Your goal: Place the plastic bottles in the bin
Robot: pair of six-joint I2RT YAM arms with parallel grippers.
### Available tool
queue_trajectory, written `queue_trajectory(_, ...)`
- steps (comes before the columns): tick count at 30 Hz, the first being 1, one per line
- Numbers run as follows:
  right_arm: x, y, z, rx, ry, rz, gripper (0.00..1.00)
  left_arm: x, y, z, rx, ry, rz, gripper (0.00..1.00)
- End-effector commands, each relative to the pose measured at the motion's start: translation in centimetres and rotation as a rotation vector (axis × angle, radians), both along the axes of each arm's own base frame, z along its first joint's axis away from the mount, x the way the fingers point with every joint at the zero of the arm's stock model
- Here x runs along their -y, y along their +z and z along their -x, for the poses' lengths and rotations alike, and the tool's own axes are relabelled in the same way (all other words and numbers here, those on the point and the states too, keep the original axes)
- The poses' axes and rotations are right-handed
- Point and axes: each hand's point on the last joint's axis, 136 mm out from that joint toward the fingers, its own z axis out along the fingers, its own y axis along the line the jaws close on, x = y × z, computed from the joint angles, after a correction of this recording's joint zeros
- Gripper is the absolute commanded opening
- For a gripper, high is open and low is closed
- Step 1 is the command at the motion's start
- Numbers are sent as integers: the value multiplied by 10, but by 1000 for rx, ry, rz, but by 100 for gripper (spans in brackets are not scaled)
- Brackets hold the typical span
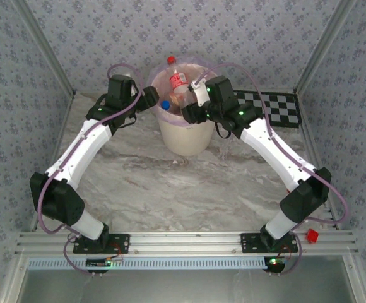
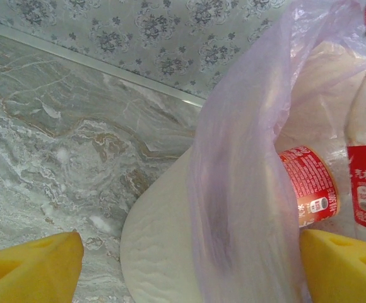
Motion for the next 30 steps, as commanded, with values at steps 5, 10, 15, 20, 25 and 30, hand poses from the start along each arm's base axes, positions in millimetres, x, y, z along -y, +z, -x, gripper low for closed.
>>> queue_trajectory(5, 22, 73, 24, 96, -3, -73, 78, -4, 59, 5, 120, -28, 7, 89)
queue_trajectory(10, 48, 94, 20, 136, -76, -130, 81, -9, 78, 11, 171, -34, -24, 91)
queue_trajectory(15, 63, 100, 16, 132, -115, -202, 81, -5, 92, 0, 217, -56, -61, 92)
queue_trajectory(20, 76, 81, 19, 100, -155, -189, 81, 9, 95, -24, 214, -67, -50, 92)
queue_trajectory(25, 109, 67, 23, 73, -227, -222, 81, 19, 72, -38, 166, -93, -98, 92)
queue_trajectory(30, 139, 57, 25, 55, -300, -239, 80, 30, 41, -41, 100, -139, -158, 94)
